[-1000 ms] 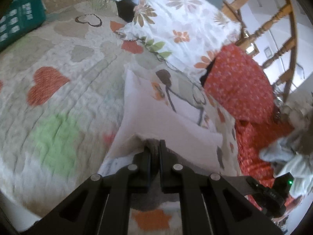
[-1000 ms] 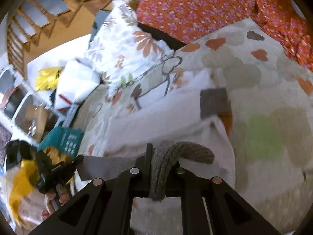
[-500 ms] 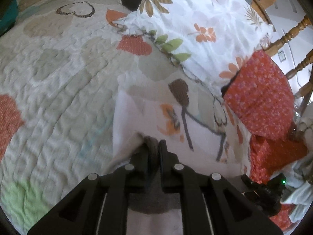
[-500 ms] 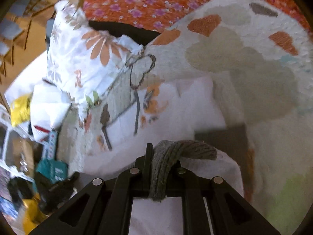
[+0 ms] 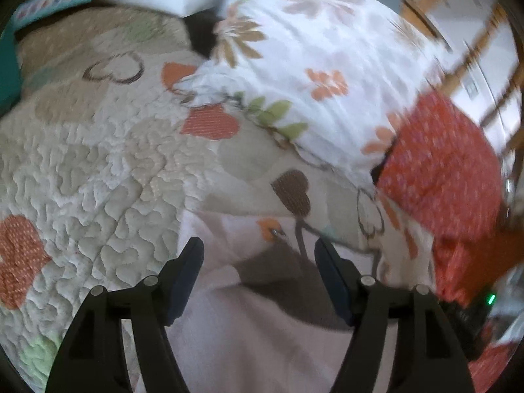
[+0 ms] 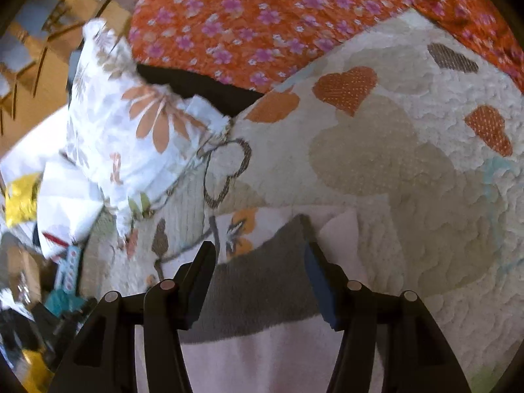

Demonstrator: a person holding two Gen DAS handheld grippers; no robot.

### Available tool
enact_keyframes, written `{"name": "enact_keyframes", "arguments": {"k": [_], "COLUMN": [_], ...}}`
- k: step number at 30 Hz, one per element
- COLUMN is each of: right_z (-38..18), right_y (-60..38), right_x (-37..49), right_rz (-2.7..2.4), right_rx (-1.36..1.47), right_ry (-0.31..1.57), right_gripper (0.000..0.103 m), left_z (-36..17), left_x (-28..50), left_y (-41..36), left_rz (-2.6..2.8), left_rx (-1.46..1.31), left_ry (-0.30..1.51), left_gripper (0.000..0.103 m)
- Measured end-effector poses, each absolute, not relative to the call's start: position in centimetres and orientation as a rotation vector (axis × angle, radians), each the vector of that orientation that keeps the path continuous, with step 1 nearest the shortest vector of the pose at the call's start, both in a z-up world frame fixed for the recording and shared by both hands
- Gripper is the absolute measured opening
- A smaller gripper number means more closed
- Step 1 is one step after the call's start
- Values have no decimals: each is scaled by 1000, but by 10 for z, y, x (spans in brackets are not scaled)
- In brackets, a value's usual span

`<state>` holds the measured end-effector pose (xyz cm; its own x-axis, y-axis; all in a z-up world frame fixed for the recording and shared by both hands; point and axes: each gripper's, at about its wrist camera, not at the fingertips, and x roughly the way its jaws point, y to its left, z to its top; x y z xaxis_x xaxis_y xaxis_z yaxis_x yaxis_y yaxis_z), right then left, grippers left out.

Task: Fold small clothes
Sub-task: 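Lift the hem with both tools and fold it toward the collar, then release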

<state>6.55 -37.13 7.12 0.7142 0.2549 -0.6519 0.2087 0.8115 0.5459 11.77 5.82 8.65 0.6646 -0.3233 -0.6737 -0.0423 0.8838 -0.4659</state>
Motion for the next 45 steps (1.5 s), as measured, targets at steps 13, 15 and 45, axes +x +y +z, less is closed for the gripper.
{"name": "enact_keyframes", "arguments": {"k": [13, 15, 45], "right_z": [43, 42, 27], "right_y": [-304, -302, -377], "right_x": [55, 57, -55], "right_rz": [147, 137, -9], "right_rx": [468, 439, 477], "right_ry": [960, 965, 1027], "right_gripper": [62, 62, 57], "left_z": [30, 30, 24], "left_x": [155, 171, 26], "left_y": [9, 24, 72], "left_rz": [-92, 6, -57], "left_rx": [-19, -55, -11], "left_ry": [930, 935, 1070], "left_gripper": [69, 70, 78]}}
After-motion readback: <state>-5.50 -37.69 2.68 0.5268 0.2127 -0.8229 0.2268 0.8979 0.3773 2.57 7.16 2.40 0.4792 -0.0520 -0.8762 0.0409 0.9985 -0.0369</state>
